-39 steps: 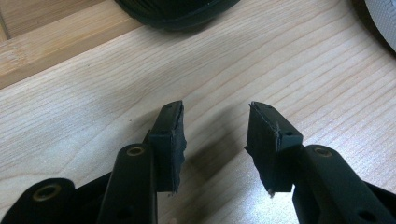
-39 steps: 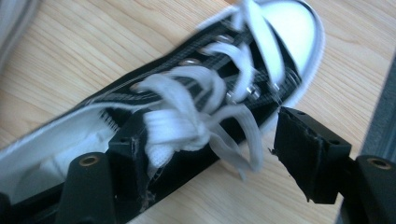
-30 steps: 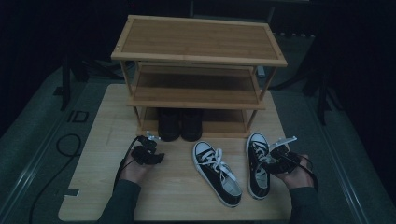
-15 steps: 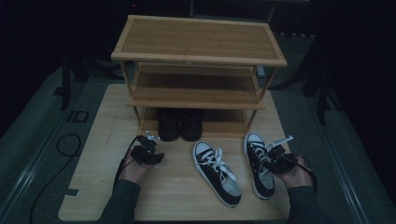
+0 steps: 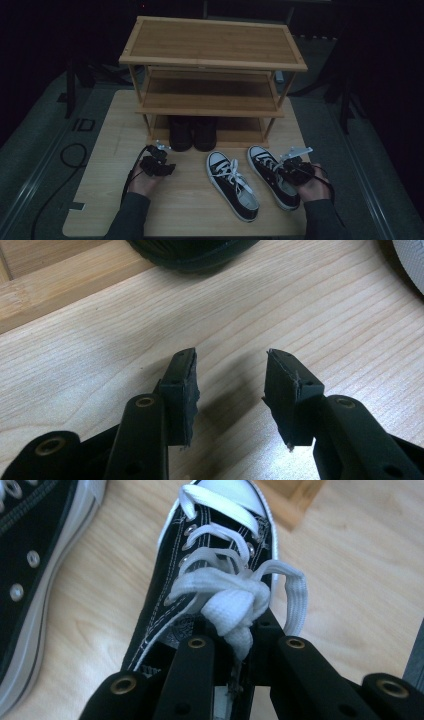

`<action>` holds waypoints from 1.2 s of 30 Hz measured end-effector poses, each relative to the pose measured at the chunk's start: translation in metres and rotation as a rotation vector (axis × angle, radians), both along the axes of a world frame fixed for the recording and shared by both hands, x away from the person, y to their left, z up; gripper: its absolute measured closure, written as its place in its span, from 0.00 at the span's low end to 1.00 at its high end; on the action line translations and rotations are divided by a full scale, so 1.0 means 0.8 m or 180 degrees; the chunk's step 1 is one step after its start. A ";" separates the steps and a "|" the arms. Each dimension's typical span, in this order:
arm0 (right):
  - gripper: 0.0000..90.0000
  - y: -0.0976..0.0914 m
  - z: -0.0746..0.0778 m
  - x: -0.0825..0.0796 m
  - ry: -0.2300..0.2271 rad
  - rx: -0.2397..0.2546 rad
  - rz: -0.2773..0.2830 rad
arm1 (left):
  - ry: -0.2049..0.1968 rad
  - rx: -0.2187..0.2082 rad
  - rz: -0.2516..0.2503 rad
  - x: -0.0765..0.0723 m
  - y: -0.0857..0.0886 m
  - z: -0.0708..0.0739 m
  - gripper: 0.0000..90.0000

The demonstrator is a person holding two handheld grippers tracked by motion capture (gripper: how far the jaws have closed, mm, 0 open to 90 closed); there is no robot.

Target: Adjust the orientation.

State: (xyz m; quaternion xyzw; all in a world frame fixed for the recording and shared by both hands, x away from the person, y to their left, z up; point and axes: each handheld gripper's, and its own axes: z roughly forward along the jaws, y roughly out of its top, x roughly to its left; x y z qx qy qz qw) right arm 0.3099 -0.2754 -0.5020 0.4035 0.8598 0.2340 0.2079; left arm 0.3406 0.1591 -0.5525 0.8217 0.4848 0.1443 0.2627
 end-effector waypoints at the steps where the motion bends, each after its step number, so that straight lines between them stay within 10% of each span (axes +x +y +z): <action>1: 0.93 0.003 0.000 0.001 0.0020 0.0037 0.0019 | 0.0002 0.0001 0.0000 0.000 0.000 0.000 0.63; 21: 0.93 0.063 -0.004 0.023 -0.0164 0.0150 0.0364 | -0.0006 -0.0015 0.0016 0.000 0.003 0.001 0.63; 36: 0.93 0.057 -0.014 0.012 0.0051 0.0242 0.0473 | 0.0001 -0.0013 0.0016 0.001 0.001 -0.001 0.63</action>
